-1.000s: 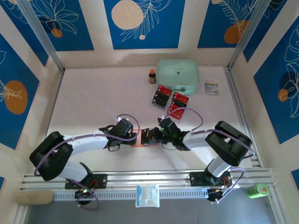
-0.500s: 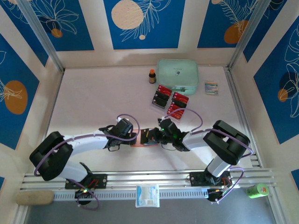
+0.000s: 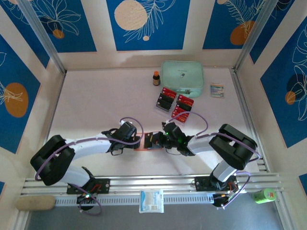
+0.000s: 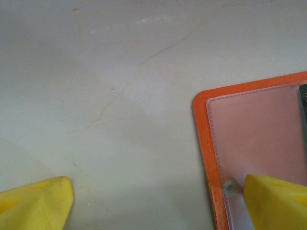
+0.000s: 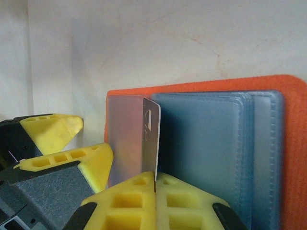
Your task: Put the credit cards into the card holder
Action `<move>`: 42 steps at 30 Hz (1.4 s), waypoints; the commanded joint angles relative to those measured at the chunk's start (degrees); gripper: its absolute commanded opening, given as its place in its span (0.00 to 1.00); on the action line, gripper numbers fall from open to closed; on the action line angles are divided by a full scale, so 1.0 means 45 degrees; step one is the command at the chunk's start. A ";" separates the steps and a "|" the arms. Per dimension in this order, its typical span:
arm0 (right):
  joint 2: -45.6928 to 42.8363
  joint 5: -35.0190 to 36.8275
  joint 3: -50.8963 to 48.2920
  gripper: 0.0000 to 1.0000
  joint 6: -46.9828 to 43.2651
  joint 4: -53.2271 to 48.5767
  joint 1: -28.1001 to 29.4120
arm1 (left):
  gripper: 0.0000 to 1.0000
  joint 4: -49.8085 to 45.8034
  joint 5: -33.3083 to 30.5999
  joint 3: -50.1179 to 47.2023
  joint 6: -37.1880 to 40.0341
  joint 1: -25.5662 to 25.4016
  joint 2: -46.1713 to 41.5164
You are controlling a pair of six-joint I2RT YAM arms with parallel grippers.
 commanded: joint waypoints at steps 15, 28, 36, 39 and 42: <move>0.0270 0.0165 -0.0189 0.00 0.0078 -0.1033 0.0169 | 0.92 0.0042 0.0411 -0.0133 0.0049 -0.0102 0.0439; 0.0503 -0.0285 0.0165 0.07 -0.0091 -0.1553 0.0100 | 0.92 0.0116 0.0431 -0.0162 0.0025 -0.0108 0.0471; -0.0279 -0.1036 0.0894 0.56 -0.1012 -0.3209 -0.0382 | 0.92 0.0179 0.0450 -0.0215 0.0007 -0.0096 0.0547; -0.0653 -0.1280 0.1471 0.60 -0.1631 -0.4309 -0.0580 | 0.92 0.0206 0.0450 -0.0205 0.0007 -0.0109 0.0594; -0.1022 -0.1305 0.1995 0.61 -0.2138 -0.5413 -0.0799 | 0.92 0.0221 0.0469 -0.0202 0.0006 -0.0090 0.0630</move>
